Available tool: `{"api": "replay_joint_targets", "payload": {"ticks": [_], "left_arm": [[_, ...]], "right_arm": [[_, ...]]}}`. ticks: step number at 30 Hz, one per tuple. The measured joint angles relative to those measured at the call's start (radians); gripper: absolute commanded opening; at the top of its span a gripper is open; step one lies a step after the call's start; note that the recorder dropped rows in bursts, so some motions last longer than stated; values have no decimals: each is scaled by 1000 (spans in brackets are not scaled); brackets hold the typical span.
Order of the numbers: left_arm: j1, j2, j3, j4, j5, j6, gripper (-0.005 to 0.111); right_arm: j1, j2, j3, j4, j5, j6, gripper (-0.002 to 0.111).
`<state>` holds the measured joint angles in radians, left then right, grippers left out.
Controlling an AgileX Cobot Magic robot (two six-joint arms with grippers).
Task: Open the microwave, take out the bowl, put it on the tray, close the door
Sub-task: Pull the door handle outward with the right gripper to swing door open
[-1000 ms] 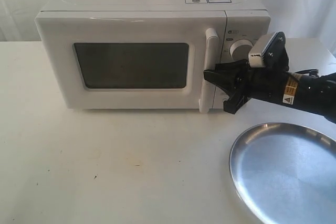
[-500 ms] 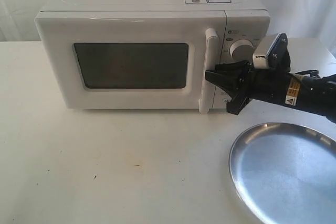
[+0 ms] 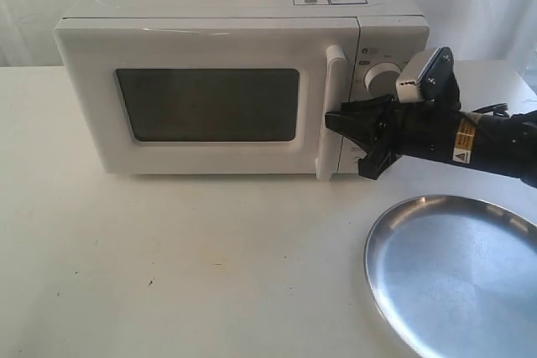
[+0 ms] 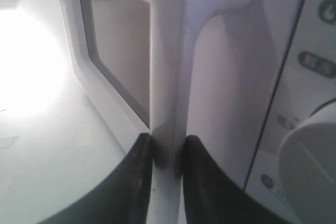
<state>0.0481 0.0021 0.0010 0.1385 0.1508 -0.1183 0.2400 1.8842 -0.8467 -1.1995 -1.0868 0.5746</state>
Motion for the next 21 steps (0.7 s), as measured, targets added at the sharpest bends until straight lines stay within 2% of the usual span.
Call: {"api": "replay_joint_targets", "payload": {"ticks": [4,10,12,13,21], "left_arm": [[0,0,0,0,0,0,0],[0,0,0,0,0,0,0],[0,0,0,0,0,0,0],[0,0,0,0,0,0,0],[0,0,0,0,0,0,0]], "right_arm": [[23,-25,-4,-14,62,24,0],[67,-136,22,-41,247,43,0],[76,-189,73,-243,125,43,0],[108,-205,95,-374,-5,43,0],[125,-219,109,-374,-11,51,0]]}}
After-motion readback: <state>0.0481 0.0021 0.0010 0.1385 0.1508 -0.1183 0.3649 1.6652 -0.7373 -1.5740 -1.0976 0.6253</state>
